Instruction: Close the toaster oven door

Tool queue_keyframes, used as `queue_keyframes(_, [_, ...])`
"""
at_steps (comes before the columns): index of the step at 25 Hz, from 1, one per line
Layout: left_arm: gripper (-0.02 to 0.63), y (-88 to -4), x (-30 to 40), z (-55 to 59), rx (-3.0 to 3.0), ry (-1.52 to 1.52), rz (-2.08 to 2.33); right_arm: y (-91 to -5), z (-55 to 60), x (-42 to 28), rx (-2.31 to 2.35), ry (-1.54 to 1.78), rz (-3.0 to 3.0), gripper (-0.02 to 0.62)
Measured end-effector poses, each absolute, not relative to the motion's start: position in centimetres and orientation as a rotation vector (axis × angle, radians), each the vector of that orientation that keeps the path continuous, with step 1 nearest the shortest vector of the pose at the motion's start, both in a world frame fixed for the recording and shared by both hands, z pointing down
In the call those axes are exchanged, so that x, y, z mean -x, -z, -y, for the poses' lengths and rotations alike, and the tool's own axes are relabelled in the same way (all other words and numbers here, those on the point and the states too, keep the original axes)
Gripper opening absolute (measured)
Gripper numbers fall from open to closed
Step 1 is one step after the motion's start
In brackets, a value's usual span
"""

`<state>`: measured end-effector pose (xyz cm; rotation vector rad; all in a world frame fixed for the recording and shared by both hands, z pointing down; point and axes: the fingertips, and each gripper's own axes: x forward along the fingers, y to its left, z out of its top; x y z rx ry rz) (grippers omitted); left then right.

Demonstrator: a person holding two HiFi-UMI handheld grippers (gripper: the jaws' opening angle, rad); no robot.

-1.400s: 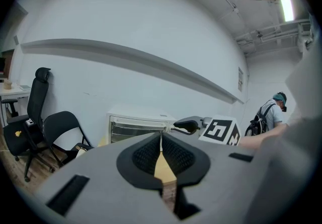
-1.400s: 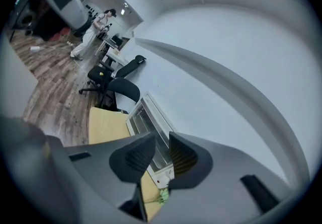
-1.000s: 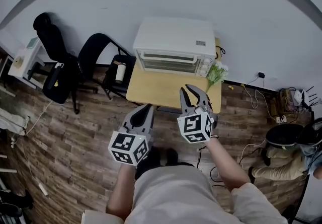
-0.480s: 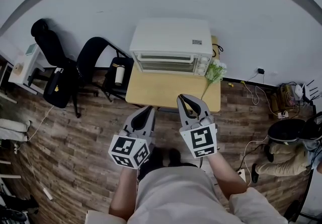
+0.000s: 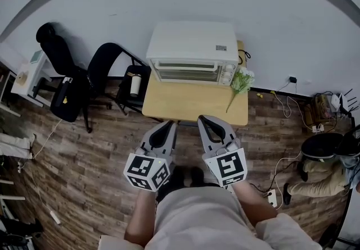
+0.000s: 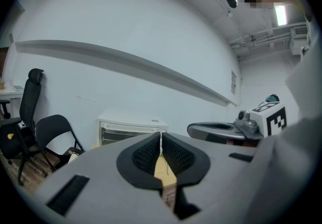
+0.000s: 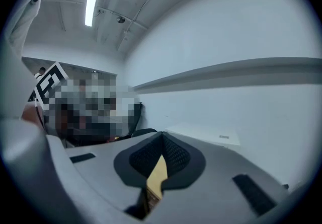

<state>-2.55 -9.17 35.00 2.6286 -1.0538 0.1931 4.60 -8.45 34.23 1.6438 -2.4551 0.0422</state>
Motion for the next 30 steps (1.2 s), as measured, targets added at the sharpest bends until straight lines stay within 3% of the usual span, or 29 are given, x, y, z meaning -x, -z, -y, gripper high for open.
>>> queue_keyframes(30, [0.014,-35.1,2.5,8.7,-2.627,-0.2,1.039,-35.5,8.0,-3.7,-1.578,-0.148,2.502,-0.003])
